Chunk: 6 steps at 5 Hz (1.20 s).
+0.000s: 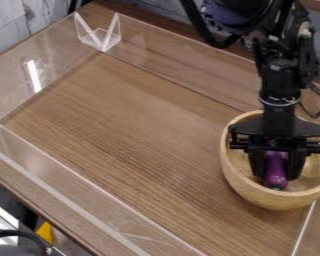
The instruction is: Remove the purple eggplant from inside the brown bowl and put it on the table
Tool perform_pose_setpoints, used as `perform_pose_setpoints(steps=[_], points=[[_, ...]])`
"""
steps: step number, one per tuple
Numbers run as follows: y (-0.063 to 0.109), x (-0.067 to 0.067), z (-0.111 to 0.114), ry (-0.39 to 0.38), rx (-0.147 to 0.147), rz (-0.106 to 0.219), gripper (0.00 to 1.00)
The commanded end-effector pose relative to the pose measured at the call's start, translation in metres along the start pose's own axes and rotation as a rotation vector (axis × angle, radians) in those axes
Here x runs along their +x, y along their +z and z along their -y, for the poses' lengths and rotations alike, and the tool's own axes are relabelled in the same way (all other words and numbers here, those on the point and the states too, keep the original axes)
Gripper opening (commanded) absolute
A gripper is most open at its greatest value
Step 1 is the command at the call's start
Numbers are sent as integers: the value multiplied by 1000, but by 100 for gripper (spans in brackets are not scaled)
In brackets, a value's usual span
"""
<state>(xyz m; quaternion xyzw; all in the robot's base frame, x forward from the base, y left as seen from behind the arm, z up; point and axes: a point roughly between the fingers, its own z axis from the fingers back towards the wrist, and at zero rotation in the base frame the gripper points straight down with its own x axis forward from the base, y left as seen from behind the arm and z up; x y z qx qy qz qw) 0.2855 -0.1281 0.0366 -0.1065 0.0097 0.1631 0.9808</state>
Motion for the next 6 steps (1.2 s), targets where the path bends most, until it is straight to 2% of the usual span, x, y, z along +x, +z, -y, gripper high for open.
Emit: perform_pose_setpoints(steps=[1,6], points=[[16,2,3,13,-32,28,0],[33,-4,2,42,-53,15,0]])
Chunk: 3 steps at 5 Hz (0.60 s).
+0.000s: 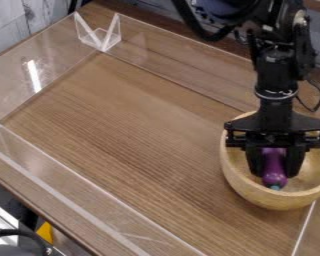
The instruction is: Remove the purple eggplant from inside the brown bowl and put it on the table
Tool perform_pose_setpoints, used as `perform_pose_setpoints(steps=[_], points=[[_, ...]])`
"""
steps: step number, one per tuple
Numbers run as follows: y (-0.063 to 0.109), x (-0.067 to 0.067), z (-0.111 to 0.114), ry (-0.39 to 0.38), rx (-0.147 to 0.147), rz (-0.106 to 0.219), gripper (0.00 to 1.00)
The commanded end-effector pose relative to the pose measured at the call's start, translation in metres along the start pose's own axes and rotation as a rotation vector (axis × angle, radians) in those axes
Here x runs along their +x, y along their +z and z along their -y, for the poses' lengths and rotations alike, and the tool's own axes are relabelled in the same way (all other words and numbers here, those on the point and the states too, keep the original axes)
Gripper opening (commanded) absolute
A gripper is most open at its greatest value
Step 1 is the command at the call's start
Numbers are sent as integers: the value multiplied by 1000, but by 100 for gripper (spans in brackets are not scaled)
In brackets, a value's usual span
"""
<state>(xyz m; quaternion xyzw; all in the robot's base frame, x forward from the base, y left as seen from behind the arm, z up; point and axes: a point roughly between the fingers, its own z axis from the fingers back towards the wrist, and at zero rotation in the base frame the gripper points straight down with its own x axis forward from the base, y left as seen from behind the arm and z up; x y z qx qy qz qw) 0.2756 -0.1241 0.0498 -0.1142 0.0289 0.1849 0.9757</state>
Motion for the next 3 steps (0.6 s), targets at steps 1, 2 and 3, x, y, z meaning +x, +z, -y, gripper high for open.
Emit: perform_pose_setpoints(steps=[1,2,3], points=[[22,3,6,-2,-49,47,0],[26,1,5,4,-55,45,0],[29,1,5,10,-62,42,0]])
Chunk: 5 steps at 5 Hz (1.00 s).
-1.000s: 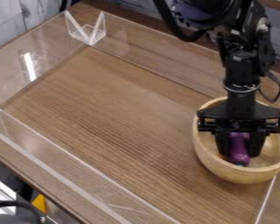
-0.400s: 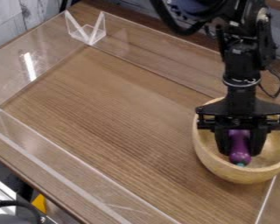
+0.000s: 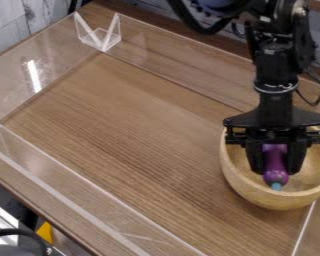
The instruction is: Remove the purple eggplant from inside the brown bowl and put it on the table
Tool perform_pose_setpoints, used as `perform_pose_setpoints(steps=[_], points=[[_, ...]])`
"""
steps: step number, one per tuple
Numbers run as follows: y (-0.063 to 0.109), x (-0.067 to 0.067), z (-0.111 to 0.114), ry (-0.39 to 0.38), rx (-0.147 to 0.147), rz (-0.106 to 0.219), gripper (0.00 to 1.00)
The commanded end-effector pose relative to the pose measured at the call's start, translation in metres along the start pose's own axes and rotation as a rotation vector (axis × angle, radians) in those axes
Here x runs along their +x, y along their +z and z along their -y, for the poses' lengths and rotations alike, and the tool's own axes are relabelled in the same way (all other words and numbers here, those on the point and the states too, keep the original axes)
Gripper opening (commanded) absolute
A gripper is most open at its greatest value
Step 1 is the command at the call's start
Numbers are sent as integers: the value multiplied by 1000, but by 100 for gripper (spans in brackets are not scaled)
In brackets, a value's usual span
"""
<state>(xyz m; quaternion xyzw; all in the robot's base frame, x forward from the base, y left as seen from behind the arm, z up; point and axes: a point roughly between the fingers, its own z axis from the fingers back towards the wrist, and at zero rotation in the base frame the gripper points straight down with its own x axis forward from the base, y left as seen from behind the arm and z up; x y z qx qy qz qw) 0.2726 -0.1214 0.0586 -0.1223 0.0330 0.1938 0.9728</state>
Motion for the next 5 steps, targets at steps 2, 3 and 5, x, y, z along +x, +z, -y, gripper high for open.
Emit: perform_pose_setpoints(steps=[2,3,5], points=[[26,1,6,1,-59,46,0],[29,0,5,6,-65,44,0],[36,-1,3,15,-74,41,0]])
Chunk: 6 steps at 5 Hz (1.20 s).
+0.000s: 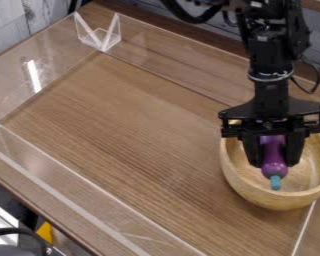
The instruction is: Remove the purple eggplant from inside the brown bowl and put it on the table
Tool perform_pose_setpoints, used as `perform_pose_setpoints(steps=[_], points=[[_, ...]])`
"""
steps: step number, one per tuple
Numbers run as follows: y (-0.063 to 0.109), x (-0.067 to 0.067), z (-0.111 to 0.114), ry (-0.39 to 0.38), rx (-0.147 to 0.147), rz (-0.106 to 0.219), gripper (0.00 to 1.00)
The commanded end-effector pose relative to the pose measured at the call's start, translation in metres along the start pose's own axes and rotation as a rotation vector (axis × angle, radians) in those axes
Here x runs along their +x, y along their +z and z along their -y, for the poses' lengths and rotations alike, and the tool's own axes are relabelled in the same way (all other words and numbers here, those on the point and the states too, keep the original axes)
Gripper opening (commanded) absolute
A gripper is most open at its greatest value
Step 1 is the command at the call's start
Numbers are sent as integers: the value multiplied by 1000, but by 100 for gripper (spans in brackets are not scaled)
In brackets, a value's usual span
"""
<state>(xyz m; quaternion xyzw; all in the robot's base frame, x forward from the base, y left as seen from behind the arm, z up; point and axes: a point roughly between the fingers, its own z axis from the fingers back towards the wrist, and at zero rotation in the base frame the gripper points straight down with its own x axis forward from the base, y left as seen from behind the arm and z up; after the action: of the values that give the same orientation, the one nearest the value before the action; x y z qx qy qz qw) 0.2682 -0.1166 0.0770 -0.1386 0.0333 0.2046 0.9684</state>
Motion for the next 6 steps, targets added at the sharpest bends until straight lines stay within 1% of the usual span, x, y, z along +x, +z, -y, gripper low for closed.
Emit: perform_pose_setpoints(steps=[1,3,4,5,6], points=[[20,2,4,-3,-45,43,0],[26,0,2,5,-49,43,0],[31,-1,0,10,-55,42,0],[34,-2,-10,10,-62,54,0],[38,-3,-30,12,-64,73,0]])
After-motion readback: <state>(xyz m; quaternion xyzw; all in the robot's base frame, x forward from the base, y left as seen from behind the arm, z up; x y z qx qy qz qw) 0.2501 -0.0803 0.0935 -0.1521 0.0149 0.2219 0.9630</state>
